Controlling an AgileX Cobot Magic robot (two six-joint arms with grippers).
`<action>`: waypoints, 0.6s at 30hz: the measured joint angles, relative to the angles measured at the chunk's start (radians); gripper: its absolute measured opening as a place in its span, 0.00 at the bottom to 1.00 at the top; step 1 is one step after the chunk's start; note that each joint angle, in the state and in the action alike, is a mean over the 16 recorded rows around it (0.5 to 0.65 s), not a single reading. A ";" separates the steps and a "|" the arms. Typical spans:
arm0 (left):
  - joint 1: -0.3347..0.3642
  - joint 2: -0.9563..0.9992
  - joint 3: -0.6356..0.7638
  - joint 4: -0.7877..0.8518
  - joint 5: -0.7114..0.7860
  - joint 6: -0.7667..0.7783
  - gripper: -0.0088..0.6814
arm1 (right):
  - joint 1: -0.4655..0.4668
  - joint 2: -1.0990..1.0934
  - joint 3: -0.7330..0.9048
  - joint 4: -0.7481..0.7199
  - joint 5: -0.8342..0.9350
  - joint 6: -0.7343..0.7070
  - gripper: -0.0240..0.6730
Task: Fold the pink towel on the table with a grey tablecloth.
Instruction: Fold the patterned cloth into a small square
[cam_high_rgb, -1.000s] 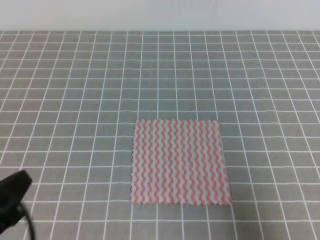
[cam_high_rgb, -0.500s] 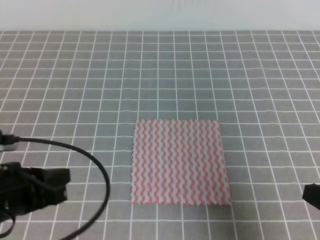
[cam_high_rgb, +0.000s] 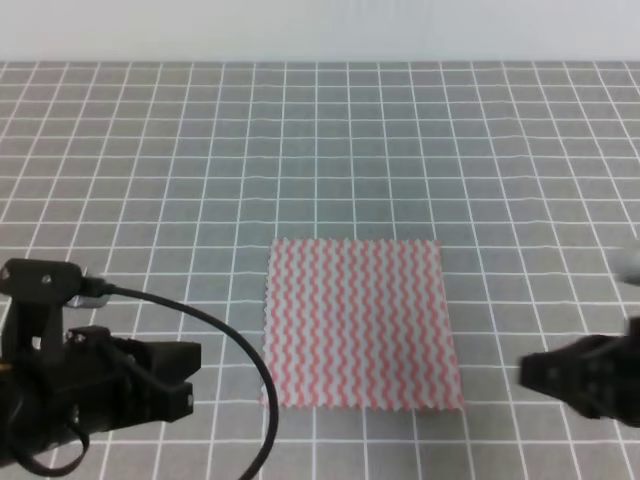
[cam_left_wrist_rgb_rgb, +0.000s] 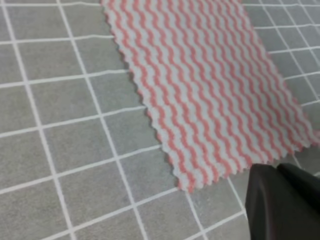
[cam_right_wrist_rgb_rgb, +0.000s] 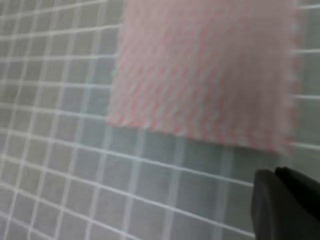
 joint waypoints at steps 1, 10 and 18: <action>-0.005 0.001 0.000 -0.003 -0.002 0.003 0.01 | 0.027 0.025 -0.010 0.000 -0.013 0.002 0.01; -0.016 0.004 0.000 -0.015 0.009 0.026 0.01 | 0.211 0.250 -0.080 0.000 -0.160 0.017 0.01; -0.016 0.005 0.000 -0.014 0.024 0.042 0.01 | 0.227 0.414 -0.103 0.035 -0.235 0.018 0.09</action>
